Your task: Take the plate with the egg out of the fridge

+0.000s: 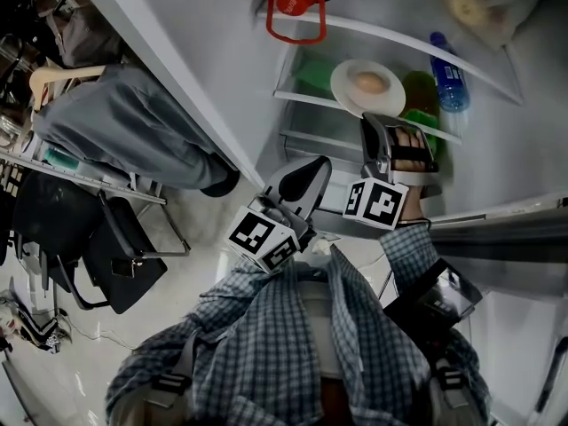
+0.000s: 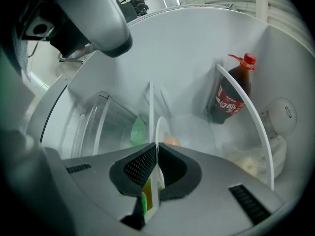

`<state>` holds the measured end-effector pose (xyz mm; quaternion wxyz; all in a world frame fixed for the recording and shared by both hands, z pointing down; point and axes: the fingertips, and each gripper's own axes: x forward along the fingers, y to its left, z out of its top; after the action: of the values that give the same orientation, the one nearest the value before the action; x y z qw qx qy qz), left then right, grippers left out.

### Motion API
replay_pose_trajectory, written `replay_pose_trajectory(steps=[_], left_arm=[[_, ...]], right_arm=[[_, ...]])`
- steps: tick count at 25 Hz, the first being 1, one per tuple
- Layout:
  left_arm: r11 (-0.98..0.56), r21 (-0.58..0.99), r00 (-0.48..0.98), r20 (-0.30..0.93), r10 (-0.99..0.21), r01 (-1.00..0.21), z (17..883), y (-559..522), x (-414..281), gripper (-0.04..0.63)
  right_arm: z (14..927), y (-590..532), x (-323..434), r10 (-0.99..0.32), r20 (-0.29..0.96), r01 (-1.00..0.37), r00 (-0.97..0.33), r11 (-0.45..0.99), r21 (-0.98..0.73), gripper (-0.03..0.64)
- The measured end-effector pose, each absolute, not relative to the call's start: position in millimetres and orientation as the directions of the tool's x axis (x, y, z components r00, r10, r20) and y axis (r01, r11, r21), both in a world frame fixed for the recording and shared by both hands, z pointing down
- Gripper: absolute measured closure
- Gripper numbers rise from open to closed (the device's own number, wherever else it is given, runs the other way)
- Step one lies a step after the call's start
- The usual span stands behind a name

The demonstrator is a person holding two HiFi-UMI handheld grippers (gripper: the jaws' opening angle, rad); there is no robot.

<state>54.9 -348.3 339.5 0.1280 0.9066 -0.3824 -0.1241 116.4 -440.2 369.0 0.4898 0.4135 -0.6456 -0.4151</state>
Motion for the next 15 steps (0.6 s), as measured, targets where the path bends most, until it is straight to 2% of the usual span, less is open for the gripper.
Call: replay_pose_trajectory(steps=[4,8,15], left_arm=[[-0.69,0.416,0.7,-0.159,-0.696,-0.592,342,-355,64,0.589],[-0.671,0.508,0.721,-0.131,-0.681,-0.541,352,-364,75,0.588],[-0.639,0.577,0.737,-0.092,-0.669,-0.508,357,-381,87,0.577]], right_arm=[[363,-436,118,-0.951,0.253,-0.153,-0.179,0.281,0.947,0.598],[360,-428,121,-0.954,0.24,-0.157,-0.178,0.268,0.951,0.598],[360,-418,123,-0.955,0.239,-0.155,-0.177,0.267,0.951,0.598]])
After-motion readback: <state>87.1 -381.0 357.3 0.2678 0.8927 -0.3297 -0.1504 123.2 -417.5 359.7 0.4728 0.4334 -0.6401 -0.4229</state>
